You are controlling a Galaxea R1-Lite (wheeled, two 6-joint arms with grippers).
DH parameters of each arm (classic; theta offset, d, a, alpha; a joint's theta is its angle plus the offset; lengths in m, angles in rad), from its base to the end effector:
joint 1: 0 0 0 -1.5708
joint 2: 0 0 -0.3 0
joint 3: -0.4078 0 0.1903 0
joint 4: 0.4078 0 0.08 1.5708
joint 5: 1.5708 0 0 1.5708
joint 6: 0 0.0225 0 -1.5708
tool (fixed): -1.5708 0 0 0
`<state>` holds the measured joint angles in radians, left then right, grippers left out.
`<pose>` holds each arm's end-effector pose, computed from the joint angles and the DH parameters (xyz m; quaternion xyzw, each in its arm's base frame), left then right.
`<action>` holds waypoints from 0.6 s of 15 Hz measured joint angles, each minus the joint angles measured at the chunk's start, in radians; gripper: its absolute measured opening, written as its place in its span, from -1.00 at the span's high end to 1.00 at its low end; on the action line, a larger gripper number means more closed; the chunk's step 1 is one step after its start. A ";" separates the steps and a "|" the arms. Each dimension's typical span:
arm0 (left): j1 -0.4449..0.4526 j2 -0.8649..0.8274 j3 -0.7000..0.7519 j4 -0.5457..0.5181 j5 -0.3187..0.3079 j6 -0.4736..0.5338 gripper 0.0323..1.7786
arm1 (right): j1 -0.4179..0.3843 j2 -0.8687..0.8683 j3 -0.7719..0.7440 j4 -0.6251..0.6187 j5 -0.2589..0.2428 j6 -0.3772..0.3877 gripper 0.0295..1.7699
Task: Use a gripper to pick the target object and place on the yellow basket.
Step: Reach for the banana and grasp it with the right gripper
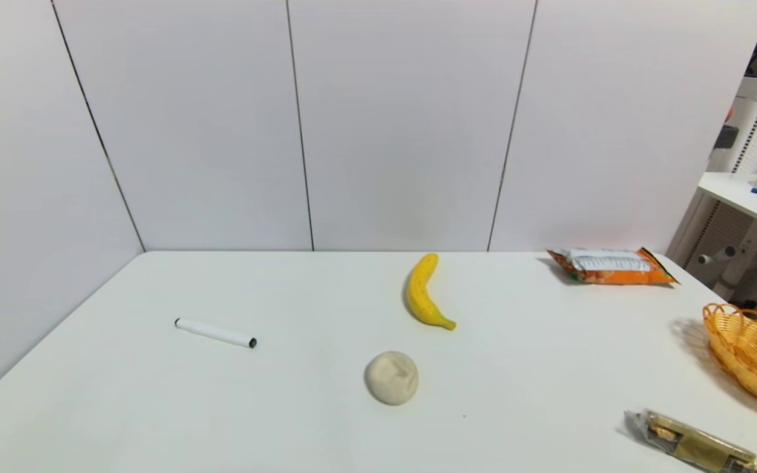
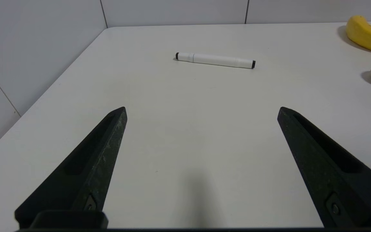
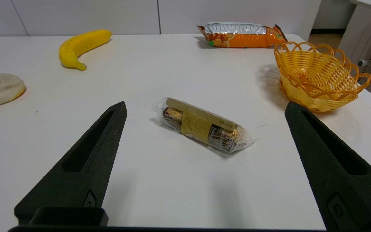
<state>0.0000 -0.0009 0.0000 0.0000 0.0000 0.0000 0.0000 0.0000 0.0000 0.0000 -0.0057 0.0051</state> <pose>-0.0229 0.0000 0.0755 0.0000 -0.0004 0.0000 1.0000 -0.0228 -0.0001 0.0755 0.0025 0.0000 -0.0028 1.0000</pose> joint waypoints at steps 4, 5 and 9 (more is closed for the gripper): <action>0.000 0.000 0.000 0.000 0.000 0.000 -0.90 | 0.000 0.001 -0.003 0.003 -0.009 -0.004 -0.91; 0.000 0.000 0.000 0.000 0.000 0.000 -0.90 | 0.000 0.011 -0.019 0.005 -0.006 -0.007 -0.91; 0.000 0.000 0.000 0.000 0.000 0.000 -0.90 | 0.023 0.196 -0.190 0.007 0.007 -0.077 -0.91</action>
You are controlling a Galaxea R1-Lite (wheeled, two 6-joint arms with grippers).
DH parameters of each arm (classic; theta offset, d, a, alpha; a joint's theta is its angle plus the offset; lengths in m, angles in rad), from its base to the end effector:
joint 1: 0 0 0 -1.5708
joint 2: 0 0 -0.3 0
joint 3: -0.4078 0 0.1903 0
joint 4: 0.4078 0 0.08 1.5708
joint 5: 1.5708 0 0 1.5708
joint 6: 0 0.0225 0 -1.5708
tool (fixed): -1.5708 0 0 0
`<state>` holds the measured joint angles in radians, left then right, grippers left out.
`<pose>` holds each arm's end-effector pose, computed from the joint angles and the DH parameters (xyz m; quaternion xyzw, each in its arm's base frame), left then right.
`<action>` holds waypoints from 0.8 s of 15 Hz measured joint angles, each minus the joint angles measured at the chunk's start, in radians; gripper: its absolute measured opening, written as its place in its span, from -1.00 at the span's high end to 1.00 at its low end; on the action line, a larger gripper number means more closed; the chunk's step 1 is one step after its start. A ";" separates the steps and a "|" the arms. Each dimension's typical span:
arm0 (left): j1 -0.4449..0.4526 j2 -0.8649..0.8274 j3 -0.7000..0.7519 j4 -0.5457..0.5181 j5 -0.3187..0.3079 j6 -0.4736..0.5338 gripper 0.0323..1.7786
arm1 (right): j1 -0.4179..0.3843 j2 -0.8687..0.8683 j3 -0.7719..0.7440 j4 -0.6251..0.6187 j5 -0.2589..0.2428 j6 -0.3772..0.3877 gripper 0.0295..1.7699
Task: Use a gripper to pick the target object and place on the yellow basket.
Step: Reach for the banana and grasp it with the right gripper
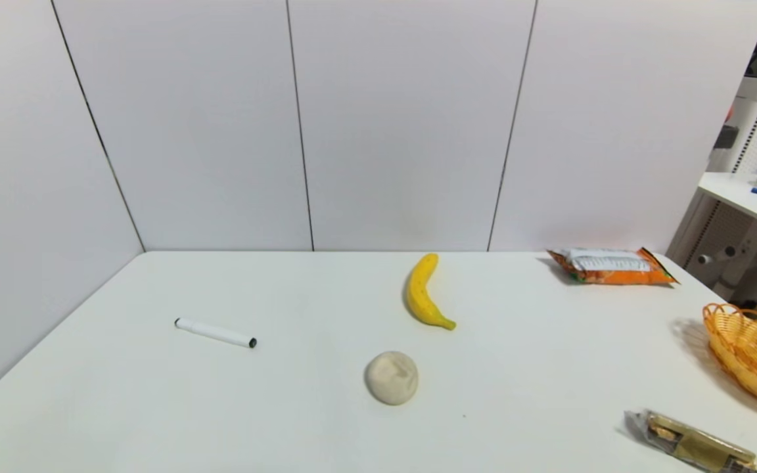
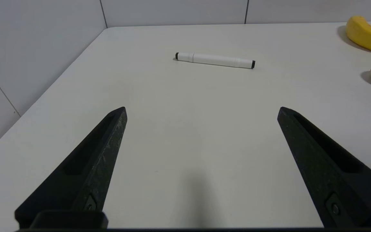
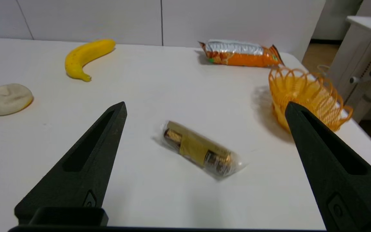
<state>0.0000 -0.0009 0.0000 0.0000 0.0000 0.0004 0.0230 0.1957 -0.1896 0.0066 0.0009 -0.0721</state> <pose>-0.0229 0.0000 0.0755 0.0002 -0.0004 0.0000 1.0000 -0.0166 -0.0004 0.1314 -0.0361 0.0059 0.0122 0.9993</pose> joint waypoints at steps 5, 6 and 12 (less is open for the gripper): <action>0.000 0.000 0.000 0.000 0.000 0.000 -0.90 | 0.167 0.451 -0.469 0.095 0.024 -0.153 -0.91; 0.000 0.000 0.000 0.000 0.000 0.000 -0.90 | 0.210 0.547 -0.588 0.141 0.027 -0.164 -0.91; 0.000 0.000 0.000 0.000 0.000 0.000 -0.90 | 0.398 1.122 -1.159 0.429 0.039 -0.178 -0.91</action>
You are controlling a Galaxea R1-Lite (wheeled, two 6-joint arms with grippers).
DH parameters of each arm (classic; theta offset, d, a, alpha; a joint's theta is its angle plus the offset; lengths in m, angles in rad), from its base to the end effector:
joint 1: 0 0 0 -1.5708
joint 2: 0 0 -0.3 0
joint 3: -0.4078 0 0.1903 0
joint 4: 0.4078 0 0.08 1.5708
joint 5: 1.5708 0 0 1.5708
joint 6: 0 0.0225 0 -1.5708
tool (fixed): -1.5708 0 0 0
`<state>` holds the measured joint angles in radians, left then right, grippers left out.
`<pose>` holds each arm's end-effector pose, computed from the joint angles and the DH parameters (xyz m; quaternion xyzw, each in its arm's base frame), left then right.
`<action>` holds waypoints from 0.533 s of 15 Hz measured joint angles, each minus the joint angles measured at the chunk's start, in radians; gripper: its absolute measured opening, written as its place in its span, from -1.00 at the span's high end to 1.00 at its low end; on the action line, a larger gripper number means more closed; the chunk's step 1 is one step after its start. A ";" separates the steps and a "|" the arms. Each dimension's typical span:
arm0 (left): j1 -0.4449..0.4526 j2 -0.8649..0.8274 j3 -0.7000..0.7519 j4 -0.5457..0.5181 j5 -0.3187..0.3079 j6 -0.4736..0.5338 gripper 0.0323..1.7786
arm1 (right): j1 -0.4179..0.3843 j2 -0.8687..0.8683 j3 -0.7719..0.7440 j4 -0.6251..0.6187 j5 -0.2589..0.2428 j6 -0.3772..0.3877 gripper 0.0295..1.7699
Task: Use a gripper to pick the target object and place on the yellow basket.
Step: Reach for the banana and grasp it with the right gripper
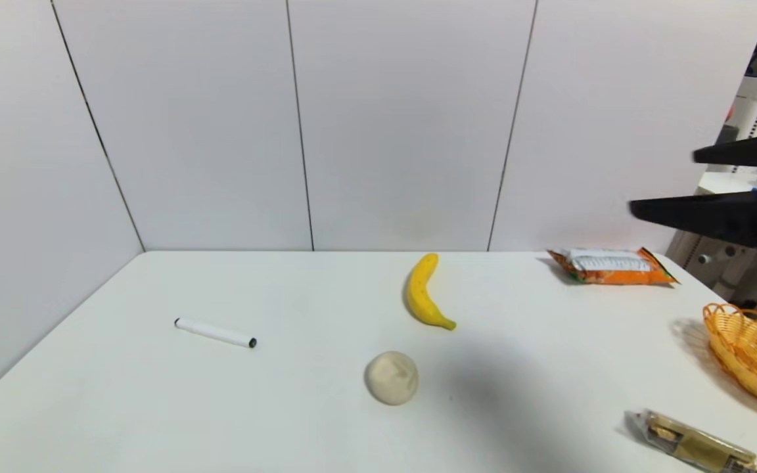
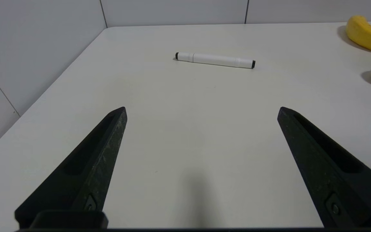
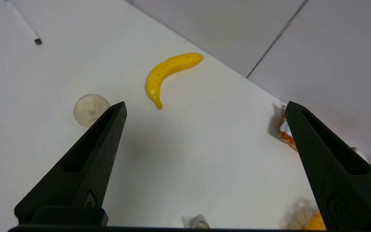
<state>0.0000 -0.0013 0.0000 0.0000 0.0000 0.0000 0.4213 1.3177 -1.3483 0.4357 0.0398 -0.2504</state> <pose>-0.0229 0.0000 0.0754 0.0000 -0.0006 0.0000 1.0000 0.1743 0.0791 0.3308 -0.1569 0.1680 0.2468 0.9414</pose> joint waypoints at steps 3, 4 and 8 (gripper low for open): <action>0.000 0.000 0.000 0.000 0.000 0.000 -0.90 | 0.059 0.234 -0.171 0.040 -0.001 0.103 -0.91; 0.000 0.000 0.000 0.000 0.000 0.000 -0.90 | 0.077 0.301 -0.224 0.044 -0.005 0.160 -0.91; 0.000 0.000 0.000 0.000 0.000 0.000 -0.90 | 0.123 0.551 -0.400 0.050 -0.062 0.374 -0.91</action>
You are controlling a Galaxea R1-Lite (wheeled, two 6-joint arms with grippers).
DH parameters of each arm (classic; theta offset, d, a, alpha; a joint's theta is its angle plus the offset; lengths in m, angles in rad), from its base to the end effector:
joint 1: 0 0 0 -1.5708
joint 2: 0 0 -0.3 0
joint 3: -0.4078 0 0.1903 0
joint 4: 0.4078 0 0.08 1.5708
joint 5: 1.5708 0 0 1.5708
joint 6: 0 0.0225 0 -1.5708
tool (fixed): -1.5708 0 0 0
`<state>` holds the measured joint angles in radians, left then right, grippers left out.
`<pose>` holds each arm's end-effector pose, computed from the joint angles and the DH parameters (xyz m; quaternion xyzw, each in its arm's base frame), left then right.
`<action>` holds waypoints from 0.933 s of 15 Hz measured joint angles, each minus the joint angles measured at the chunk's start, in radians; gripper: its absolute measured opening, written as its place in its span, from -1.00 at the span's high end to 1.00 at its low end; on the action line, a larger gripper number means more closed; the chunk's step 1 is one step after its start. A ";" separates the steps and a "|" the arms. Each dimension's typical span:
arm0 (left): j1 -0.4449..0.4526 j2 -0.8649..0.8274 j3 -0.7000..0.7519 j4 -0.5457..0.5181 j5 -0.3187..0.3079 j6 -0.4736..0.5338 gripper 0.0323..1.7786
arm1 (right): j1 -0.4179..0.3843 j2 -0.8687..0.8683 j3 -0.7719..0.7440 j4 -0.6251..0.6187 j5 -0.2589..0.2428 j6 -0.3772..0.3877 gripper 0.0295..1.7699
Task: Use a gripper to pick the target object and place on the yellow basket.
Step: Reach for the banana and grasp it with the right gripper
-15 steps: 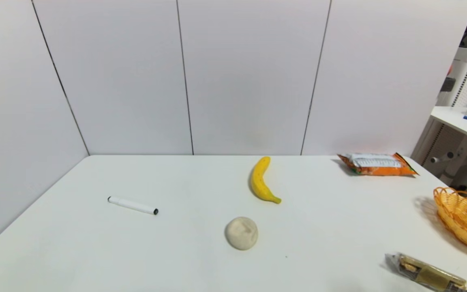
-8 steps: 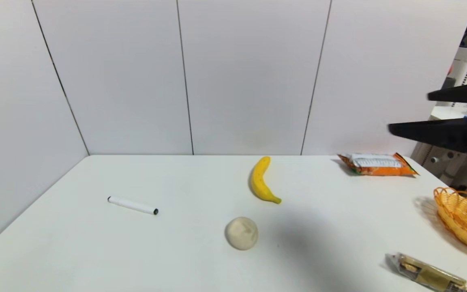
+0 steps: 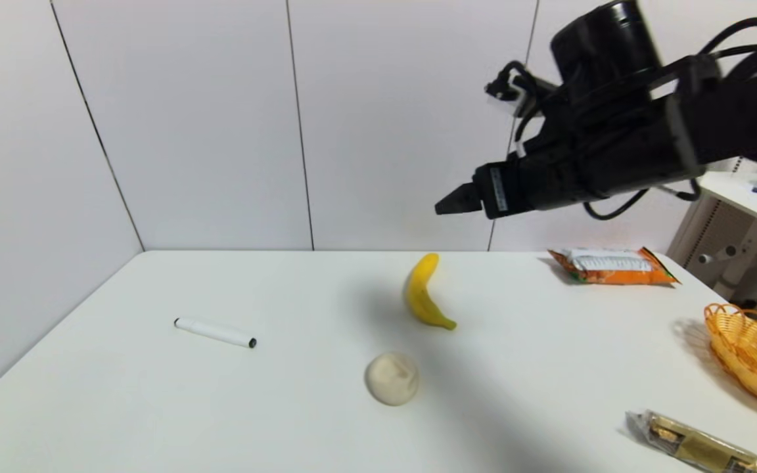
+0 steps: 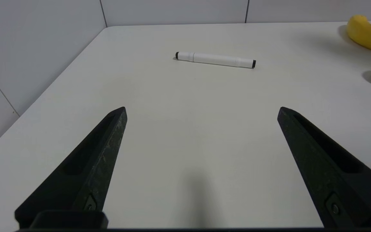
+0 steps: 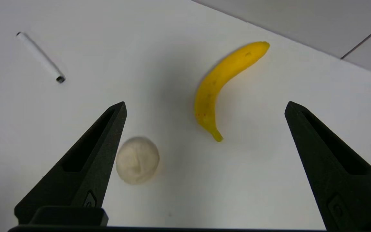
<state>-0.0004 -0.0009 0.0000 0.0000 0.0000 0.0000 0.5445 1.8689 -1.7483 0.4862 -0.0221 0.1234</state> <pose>-0.0229 0.0000 0.0755 0.0000 -0.0004 -0.0002 1.0000 0.3038 0.1834 0.2822 -0.0265 0.3015 0.2283 0.9254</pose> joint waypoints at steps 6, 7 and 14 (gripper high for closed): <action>0.000 0.000 0.000 0.000 0.000 0.000 -0.90 | 0.034 0.275 -0.123 0.000 -0.099 0.083 -0.91; 0.000 0.000 0.000 0.000 0.000 0.000 -0.90 | 0.034 0.309 -0.136 0.000 -0.108 0.089 -0.91; 0.000 0.000 0.000 0.000 0.000 0.000 -0.90 | 0.022 0.467 -0.192 0.002 -0.134 0.149 -0.91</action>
<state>0.0000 -0.0013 0.0000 0.0000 0.0000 0.0000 0.5666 2.3355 -1.9406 0.4881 -0.1562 0.2728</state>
